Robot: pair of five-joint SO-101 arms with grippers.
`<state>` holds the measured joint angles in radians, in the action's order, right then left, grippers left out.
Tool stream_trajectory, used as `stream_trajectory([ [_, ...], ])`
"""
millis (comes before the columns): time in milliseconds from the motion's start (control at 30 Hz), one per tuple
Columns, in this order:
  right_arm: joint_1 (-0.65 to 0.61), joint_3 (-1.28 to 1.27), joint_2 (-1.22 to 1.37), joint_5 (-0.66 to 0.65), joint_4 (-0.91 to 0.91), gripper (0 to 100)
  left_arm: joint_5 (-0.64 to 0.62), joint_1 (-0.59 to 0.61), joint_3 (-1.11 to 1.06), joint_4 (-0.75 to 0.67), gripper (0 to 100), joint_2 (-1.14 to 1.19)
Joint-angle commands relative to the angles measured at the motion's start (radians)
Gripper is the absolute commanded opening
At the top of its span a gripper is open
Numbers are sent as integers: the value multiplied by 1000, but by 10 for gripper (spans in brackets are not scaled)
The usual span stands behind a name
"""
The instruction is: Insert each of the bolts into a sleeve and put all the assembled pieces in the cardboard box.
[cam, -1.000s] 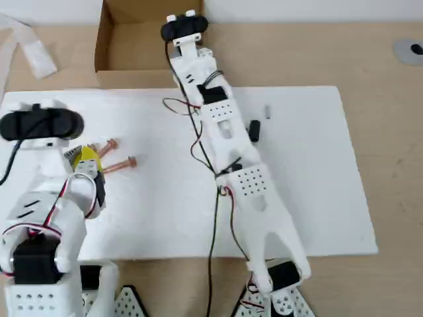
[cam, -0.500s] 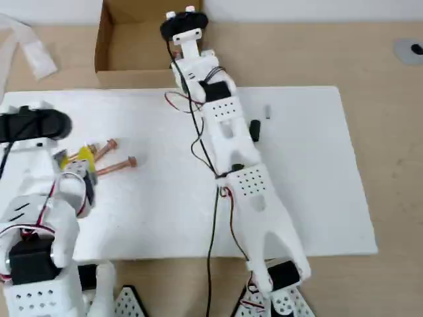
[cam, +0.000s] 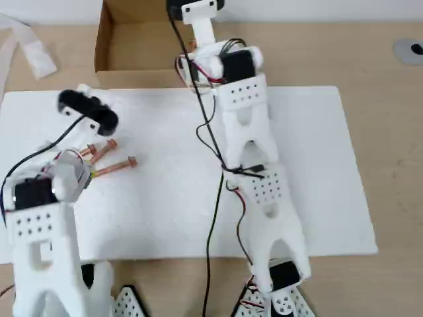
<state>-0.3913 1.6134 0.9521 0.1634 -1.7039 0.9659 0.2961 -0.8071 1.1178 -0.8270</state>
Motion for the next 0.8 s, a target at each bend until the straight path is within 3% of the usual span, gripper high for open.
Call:
stream_trajectory([
  [0, 33, 54, -142, 9, -83, 232, 195, 46, 8, -75, 120, 88],
  [233, 105, 53, -197, 6, -83, 232, 244, 84, 40, -267, 119, 298],
  [767, 111, 48, -194, 8, -83, 232, 239, 92, 359, -267, 118, 802],
])
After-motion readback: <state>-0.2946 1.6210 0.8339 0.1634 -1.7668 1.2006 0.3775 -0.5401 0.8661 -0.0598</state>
